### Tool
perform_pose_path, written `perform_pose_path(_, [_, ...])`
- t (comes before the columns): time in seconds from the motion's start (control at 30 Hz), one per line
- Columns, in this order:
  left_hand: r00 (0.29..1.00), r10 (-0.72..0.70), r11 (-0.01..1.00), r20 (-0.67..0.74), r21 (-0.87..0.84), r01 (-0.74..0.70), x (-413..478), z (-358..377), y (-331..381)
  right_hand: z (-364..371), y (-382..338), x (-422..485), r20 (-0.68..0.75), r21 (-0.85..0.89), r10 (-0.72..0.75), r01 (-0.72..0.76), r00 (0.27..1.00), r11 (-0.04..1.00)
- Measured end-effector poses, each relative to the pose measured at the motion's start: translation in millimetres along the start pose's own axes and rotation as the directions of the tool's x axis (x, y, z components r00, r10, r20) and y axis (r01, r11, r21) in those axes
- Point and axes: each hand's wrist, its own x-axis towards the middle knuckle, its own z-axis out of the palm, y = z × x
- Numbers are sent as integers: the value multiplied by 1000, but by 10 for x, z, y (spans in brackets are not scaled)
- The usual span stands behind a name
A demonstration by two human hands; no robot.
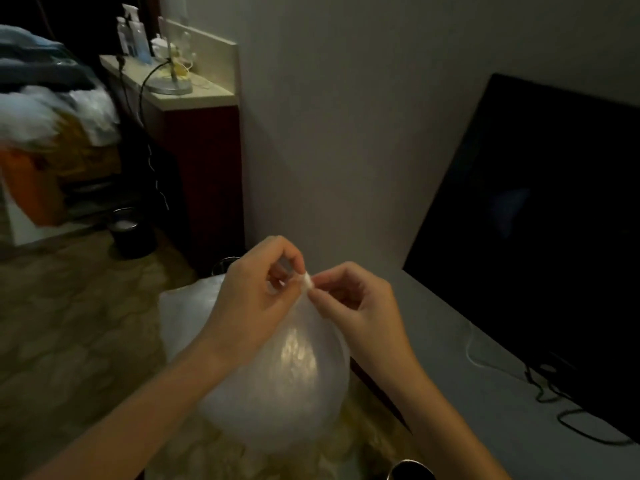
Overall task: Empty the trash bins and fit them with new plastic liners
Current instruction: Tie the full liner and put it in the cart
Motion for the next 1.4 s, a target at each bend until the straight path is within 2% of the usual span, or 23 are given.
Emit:
perform_pose_path(0.13, [993, 2, 999, -118, 48, 3, 295, -531, -370, 617, -151, 510, -29, 50, -58, 59, 998, 997])
perform_pose_path(0.27, [974, 57, 989, -221, 145, -25, 554, -1051, -797, 1228, -260, 1042, 12, 18, -155, 155, 988, 988])
perform_pose_path(0.47, [932, -47, 981, -359, 158, 111, 748, -1661, -1428, 2052, -177, 1675, 99, 66, -253, 247, 962, 967])
perform_pose_path(0.63, [936, -115, 978, -332, 129, 166, 1025, -2179, -1859, 2594, -15, 2327, 158, 169, -244, 217, 957, 962])
perform_pose_path(0.8, [913, -196, 959, -358, 122, 254, 1501, -2650, -2423, 3143, 191, 3183, 280, 290, -303, 221, 911, 931])
perform_pose_path(1.0, [825, -295, 906, -482, 134, 402, 2278, -3174, -3165, 3884, 361, 4396, 419, 395, -327, 154, 847, 906])
perform_pose_path(1.2, [764, -293, 880, -575, 151, 451, 2722, -3705, -3869, 4666, 425, 5195, 553, 346, -374, 204, 745, 916])
perform_pose_path(1.4, [768, -289, 888, -572, 139, 438, 3210, -4368, -4645, 5439, 546, 6026, 551, 241, -370, 282, 748, 929])
